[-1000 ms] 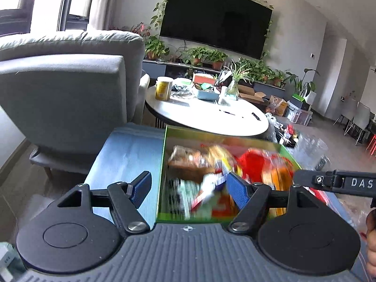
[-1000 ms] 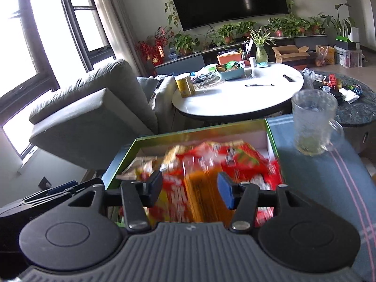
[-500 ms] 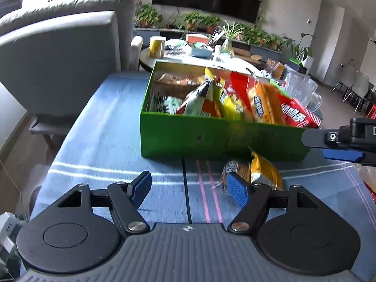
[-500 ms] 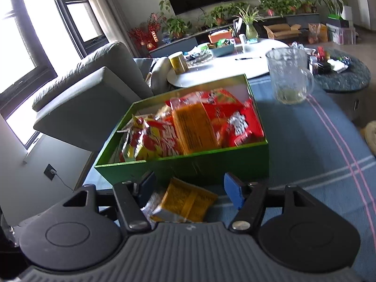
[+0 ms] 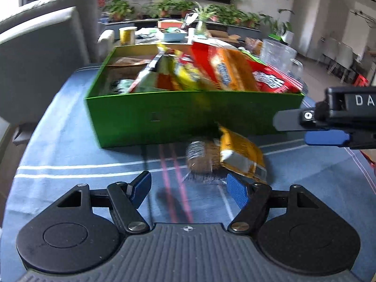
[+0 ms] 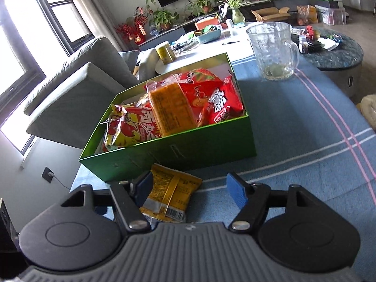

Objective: Organize snacks
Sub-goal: 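Withdraw both tools from the box toward the remaining loose snacks, then grasp the clear-wrapped round pastry with the left tool while the right tool grasps the yellow bag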

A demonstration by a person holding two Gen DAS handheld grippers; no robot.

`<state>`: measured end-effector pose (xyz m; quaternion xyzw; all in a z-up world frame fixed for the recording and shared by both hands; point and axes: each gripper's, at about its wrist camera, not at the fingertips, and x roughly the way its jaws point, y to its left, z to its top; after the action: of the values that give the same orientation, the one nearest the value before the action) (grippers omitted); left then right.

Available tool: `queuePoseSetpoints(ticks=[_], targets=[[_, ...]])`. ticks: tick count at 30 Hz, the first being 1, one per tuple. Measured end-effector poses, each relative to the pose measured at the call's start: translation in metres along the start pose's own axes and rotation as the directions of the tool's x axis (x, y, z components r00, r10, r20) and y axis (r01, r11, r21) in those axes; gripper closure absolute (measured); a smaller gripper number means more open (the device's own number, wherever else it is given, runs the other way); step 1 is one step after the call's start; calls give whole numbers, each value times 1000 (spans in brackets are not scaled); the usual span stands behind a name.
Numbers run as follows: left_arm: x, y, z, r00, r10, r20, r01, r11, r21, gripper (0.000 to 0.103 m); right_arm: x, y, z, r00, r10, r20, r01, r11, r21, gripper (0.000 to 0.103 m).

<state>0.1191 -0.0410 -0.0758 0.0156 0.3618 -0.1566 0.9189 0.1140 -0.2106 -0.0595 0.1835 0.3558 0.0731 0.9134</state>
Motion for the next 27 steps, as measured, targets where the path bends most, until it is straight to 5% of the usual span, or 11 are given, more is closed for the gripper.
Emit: queuePoseSetpoints(ticks=[9, 24, 27], targets=[[16, -25, 4, 1000, -16, -17, 16, 998, 52, 34, 3, -6, -4, 1000, 2, -18, -1, 1000, 28, 19], [28, -12, 17, 998, 56, -8, -56, 997, -56, 35, 8, -14, -7, 999, -3, -42, 6, 998, 62, 19], [29, -11, 18, 998, 65, -1, -65, 997, -52, 44, 9, -14, -9, 999, 2, -47, 1, 998, 61, 19]])
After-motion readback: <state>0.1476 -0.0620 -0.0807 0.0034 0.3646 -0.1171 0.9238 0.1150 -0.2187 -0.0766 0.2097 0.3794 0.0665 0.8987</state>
